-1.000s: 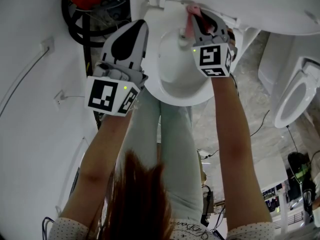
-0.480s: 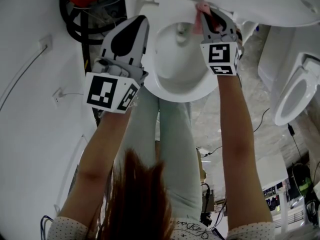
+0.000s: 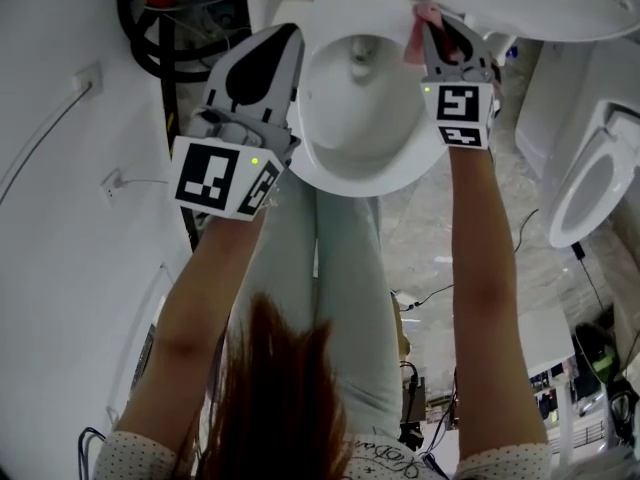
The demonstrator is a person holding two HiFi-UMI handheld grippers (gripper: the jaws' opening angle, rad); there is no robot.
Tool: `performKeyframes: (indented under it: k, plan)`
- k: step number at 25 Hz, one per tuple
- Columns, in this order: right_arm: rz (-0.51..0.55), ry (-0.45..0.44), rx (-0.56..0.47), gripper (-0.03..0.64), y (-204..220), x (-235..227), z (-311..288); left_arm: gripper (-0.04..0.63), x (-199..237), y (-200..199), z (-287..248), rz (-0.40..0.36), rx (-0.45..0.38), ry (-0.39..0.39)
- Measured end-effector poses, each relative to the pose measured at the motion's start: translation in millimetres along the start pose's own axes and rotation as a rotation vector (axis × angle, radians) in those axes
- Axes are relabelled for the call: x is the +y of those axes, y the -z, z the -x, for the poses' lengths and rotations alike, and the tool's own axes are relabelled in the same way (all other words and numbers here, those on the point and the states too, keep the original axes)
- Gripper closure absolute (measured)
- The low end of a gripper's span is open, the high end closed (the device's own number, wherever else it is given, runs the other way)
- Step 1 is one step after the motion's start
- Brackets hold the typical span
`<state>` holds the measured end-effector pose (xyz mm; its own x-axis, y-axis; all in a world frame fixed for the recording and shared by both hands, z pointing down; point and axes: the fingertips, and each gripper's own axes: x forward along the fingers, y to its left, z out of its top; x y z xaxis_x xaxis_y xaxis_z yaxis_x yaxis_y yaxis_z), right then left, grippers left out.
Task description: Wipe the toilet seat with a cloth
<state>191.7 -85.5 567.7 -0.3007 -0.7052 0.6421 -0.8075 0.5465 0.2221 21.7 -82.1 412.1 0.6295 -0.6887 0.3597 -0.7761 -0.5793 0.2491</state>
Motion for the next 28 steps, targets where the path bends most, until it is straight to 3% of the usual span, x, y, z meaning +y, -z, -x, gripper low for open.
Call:
performKeyframes:
  k: [7, 11, 18, 28]
  plan:
    - [-0.008, 0.028, 0.015, 0.551, 21, -16, 14, 0.591, -5, 5, 4, 0.009, -0.012, -0.005]
    - [0.016, -0.004, 0.01, 0.552, 28, -19, 18, 0.591, -8, 8, 6, 0.012, -0.012, -0.004]
    - [0.262, -0.189, 0.005, 0.56, 32, -11, 26, 0.591, -12, 13, 10, 0.017, -0.013, -0.002]
    - [0.482, -0.318, 0.026, 0.565, 45, -1, 33, 0.591, -19, 17, 14, 0.016, -0.008, 0.003]
